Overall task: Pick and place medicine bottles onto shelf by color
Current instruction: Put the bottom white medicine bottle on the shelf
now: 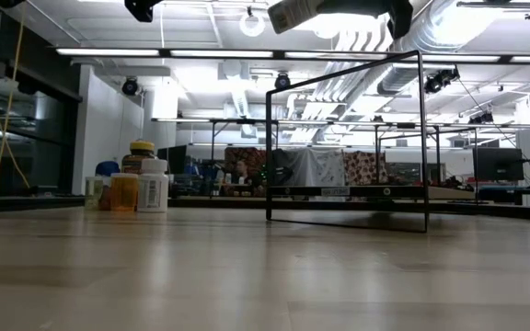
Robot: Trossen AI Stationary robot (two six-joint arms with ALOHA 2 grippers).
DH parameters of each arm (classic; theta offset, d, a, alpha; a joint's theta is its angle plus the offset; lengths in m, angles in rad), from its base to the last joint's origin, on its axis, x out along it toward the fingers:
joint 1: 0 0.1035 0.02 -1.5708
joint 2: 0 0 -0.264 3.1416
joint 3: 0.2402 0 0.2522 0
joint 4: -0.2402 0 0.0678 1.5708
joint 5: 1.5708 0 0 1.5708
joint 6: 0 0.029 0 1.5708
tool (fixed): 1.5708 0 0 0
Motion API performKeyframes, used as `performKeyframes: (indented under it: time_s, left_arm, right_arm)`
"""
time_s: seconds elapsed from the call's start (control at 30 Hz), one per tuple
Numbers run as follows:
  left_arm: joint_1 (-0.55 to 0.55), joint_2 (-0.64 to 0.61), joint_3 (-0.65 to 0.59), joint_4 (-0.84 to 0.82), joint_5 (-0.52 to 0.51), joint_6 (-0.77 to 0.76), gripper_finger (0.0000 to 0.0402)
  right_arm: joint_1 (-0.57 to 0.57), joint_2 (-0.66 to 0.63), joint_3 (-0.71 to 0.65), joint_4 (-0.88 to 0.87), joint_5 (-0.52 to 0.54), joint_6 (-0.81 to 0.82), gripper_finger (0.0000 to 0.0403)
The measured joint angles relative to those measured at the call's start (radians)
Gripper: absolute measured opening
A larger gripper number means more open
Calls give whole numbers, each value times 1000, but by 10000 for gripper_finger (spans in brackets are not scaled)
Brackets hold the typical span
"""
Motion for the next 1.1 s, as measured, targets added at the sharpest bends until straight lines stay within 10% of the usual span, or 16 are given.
performKeyframes:
  time_s: [0.5,0.73,1.1]
  left_arm:
    - [0,0,0,0,0,-8,170]
    - [-1,0,0,-1,0,-8,170]
    - [-1,0,0,0,1,-8,170]
  right_arm:
    - [-190,-13,1,-28,912,592,172]
    - [-375,-12,16,-135,719,741,172]
    - [-649,50,262,-859,164,1352,172]
